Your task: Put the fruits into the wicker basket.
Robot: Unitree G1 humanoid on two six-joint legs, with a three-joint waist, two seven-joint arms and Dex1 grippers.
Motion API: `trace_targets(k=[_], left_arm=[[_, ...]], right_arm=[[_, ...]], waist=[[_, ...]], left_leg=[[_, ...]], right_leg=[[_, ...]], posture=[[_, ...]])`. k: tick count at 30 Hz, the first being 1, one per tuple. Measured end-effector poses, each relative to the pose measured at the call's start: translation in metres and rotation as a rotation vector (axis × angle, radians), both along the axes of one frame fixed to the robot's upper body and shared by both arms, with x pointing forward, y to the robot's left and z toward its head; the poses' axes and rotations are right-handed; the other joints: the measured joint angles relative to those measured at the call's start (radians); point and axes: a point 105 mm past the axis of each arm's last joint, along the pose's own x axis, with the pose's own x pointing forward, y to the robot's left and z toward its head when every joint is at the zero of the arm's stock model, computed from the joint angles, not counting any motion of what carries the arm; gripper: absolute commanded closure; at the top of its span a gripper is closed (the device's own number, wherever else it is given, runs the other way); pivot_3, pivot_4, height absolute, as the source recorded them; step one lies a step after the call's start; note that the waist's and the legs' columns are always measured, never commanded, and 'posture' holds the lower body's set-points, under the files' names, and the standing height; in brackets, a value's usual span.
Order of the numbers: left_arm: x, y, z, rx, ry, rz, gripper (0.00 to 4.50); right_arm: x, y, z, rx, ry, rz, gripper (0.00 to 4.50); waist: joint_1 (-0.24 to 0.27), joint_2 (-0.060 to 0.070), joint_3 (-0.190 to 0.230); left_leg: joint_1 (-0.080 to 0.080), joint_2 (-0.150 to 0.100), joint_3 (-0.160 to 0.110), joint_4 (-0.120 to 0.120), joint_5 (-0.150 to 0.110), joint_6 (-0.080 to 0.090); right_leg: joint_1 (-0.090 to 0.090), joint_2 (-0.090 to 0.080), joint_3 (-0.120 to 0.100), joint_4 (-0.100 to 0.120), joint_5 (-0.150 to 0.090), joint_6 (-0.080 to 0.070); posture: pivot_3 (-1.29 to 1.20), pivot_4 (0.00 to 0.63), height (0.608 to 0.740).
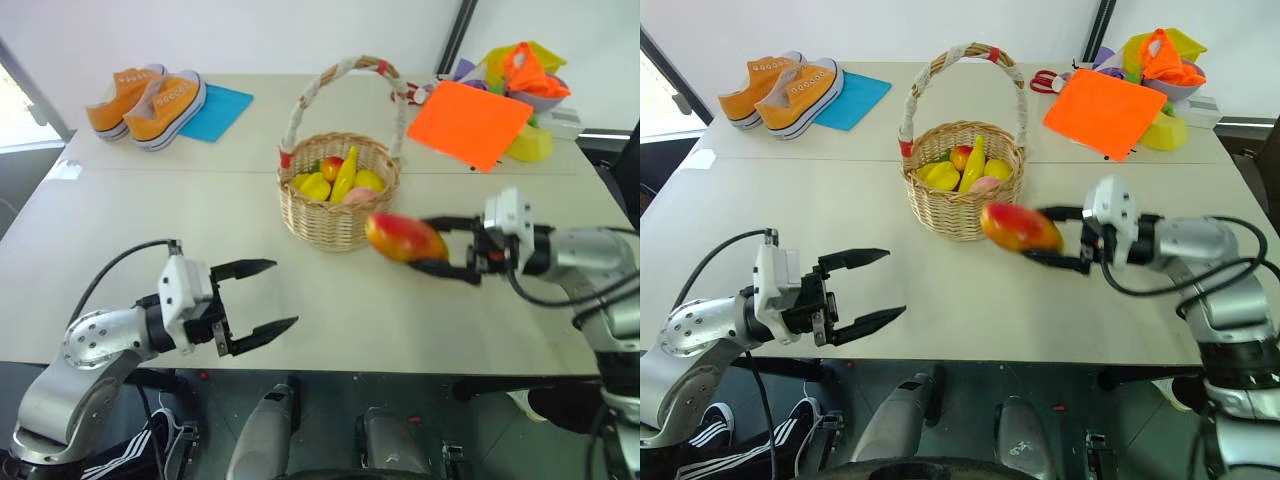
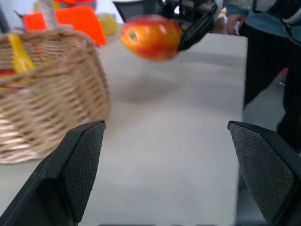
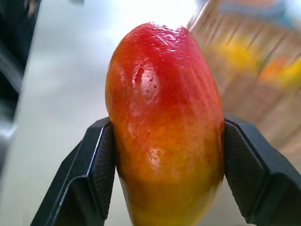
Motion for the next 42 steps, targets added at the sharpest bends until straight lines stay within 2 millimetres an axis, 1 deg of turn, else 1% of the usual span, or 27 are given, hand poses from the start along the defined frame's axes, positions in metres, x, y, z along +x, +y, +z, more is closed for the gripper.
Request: trace_targets(k=[2,4,5,9,11,12,13,14,15,18,22,24,25,27,28,30,32,34,36,42], left_arm=[[0.011,0.004,0.003,-0.043,-0.003,0.075,0.0],[0.02,0.01,0.005,-0.075,-0.005,0.146,0.0],[0.024,0.014,0.005,-0.084,0.001,0.18,0.0],[0.031,0.016,0.005,-0.107,-0.001,0.234,0.0],[0.033,0.016,0.005,-0.107,-0.004,0.244,0.0],[0.033,0.016,0.005,-0.107,-0.004,0.245,0.0],[0.033,0.016,0.005,-0.107,-0.004,0.246,0.0],[0.033,0.016,0.005,-0.107,-0.004,0.249,0.0],[0.033,0.016,0.004,-0.107,-0.004,0.251,0.0],[0.032,0.015,0.004,-0.108,-0.002,0.252,0.0],[0.031,0.013,0.002,-0.115,0.004,0.258,0.0],[0.031,0.013,0.002,-0.115,0.005,0.256,0.0],[0.031,0.013,0.002,-0.115,0.007,0.255,0.0],[0.03,0.012,0.0,-0.117,0.011,0.253,0.0],[0.03,0.012,0.0,-0.118,0.011,0.252,0.0],[0.032,0.009,0.003,-0.13,0.001,0.248,0.0],[0.034,0.007,0.008,-0.137,-0.018,0.245,0.0],[0.037,0.007,0.01,-0.143,-0.037,0.26,0.0],[0.041,0.008,0.014,-0.154,-0.064,0.288,0.0],[0.048,0.008,0.011,-0.152,-0.086,0.348,0.0]], right_arm=[[0.015,0.02,0.023,0.022,-0.101,-0.04,1.64],[0.024,0.037,0.031,0.003,-0.163,-0.063,1.64],[0.034,0.046,0.033,-0.002,-0.182,-0.093,1.64],[0.069,0.058,0.019,-0.063,-0.185,-0.203,1.64],[0.079,0.064,0.012,-0.086,-0.188,-0.23,1.64],[0.082,0.065,0.009,-0.099,-0.192,-0.233,1.26],[0.082,0.065,0.007,-0.107,-0.195,-0.233,0.85],[0.085,0.063,0.004,-0.119,-0.201,-0.239,0.55],[0.087,0.061,0.001,-0.124,-0.2,-0.245,0.1],[0.087,0.06,0.001,-0.095,-0.179,-0.235,0.04],[0.071,0.056,0.025,0.047,-0.167,-0.184,0.04],[0.058,0.048,0.035,0.098,-0.147,-0.142,0.04],[0.049,0.04,0.036,0.104,-0.133,-0.121,0.04],[0.04,0.024,0.036,0.123,-0.085,-0.119,0.04],[0.04,0.02,0.036,0.129,-0.074,-0.13,0.04],[0.05,0.005,0.035,0.134,-0.066,-0.232,0.04],[0.066,-0.01,0.029,0.141,-0.06,-0.366,0.04],[0.084,-0.016,0.022,0.186,-0.045,-0.476,0.04],[0.097,-0.011,0.017,0.233,-0.034,-0.522,0.04],[0.12,0.011,0.016,0.312,-0.038,-0.546,0.04]], waist=[[0.0,0.0,0.0],[0.001,-0.001,0.0],[0.003,-0.001,0.0],[0.005,-0.001,0.0],[0.003,-0.001,0.0],[0.003,-0.001,0.0],[0.004,-0.001,0.0],[0.004,-0.001,0.0],[0.003,-0.001,0.0],[-0.003,-0.001,0.0],[-0.003,-0.001,0.0],[0.001,-0.001,0.0],[0.005,-0.001,0.0],[0.006,-0.001,0.0],[0.006,-0.001,0.0],[0.003,-0.001,0.0],[0.0,-0.001,0.0],[-0.009,0.0,0.0],[-0.02,0.0,0.0],[-0.024,0.0,0.0]], left_leg=[[0.0,0.0,0.0,0.0,0.001,0.001],[0.0,0.0,-0.001,-0.001,0.001,0.002],[0.0,0.0,-0.001,-0.001,0.002,0.002],[0.0,-0.001,-0.001,-0.001,0.002,0.002],[0.0,-0.001,-0.001,-0.001,0.003,0.001],[0.0,-0.001,-0.001,-0.001,0.003,0.0],[0.0,-0.001,-0.001,-0.001,0.003,0.0],[0.0,0.0,-0.001,-0.001,0.004,0.0],[0.0,0.0,-0.001,-0.001,0.004,-0.001],[0.001,0.0,-0.001,-0.001,0.004,-0.001],[0.001,0.0,-0.002,-0.001,0.004,-0.001],[0.001,0.0,-0.002,-0.001,0.004,-0.001],[0.001,0.0,-0.002,-0.001,0.004,-0.001],[0.001,0.0,-0.002,0.0,0.004,-0.001],[0.001,0.0,-0.002,0.0,0.004,-0.001],[0.001,0.001,-0.002,0.0,0.003,-0.002],[0.001,0.001,-0.001,0.0,0.003,-0.002],[0.001,0.001,-0.001,-0.001,0.004,-0.001],[0.0,0.001,-0.001,-0.002,0.005,-0.001],[0.0,0.001,-0.001,-0.003,0.006,-0.002]], right_leg=[[0.0,0.0,0.0,0.0,0.001,0.002],[-0.001,0.001,0.0,0.0,0.002,0.004],[-0.001,0.002,0.0,0.001,0.002,0.004],[-0.001,0.005,-0.001,0.002,0.002,0.004],[-0.002,0.005,0.0,0.005,0.002,0.004],[-0.003,0.005,0.0,0.006,0.002,0.004],[-0.003,0.006,0.0,0.007,0.002,0.004],[-0.003,0.006,0.0,0.007,0.002,0.004],[-0.003,0.006,0.0,0.008,0.002,0.004],[-0.003,0.006,0.0,0.009,0.002,0.004],[-0.003,0.006,0.0,0.009,0.002,0.004],[-0.003,0.006,0.0,0.009,0.002,0.004],[-0.003,0.006,0.0,0.009,0.002,0.004],[-0.002,0.005,0.0,0.009,0.002,0.003],[-0.002,0.005,0.0,0.009,0.002,0.003],[-0.003,0.004,0.0,0.009,0.003,0.002],[-0.003,0.004,0.0,0.009,0.002,0.002],[-0.004,0.006,0.001,0.009,0.003,0.002],[-0.004,0.006,0.0,0.009,0.003,0.002],[-0.002,0.008,0.0,0.011,0.003,0.003]], posture=[[0.0,0.15,0.74],[0.0,0.15,0.74],[0.0,0.15,0.74],[0.0,0.15,0.74],[0.0,0.15,0.74],[0.0,0.15,0.74],[0.0,0.15,0.74],[0.0,0.15,0.74],[0.0,0.15,0.74],[0.0,0.15,0.74],[0.0,0.15,0.74],[0.0,0.15,0.74],[0.0,0.15,0.74],[0.0,0.15,0.74],[0.0,0.15,0.74],[0.0,0.15,0.74],[0.0,0.15,0.74],[0.0,0.15,0.74],[0.0,0.15,0.74],[0.0,0.15,0.74]])
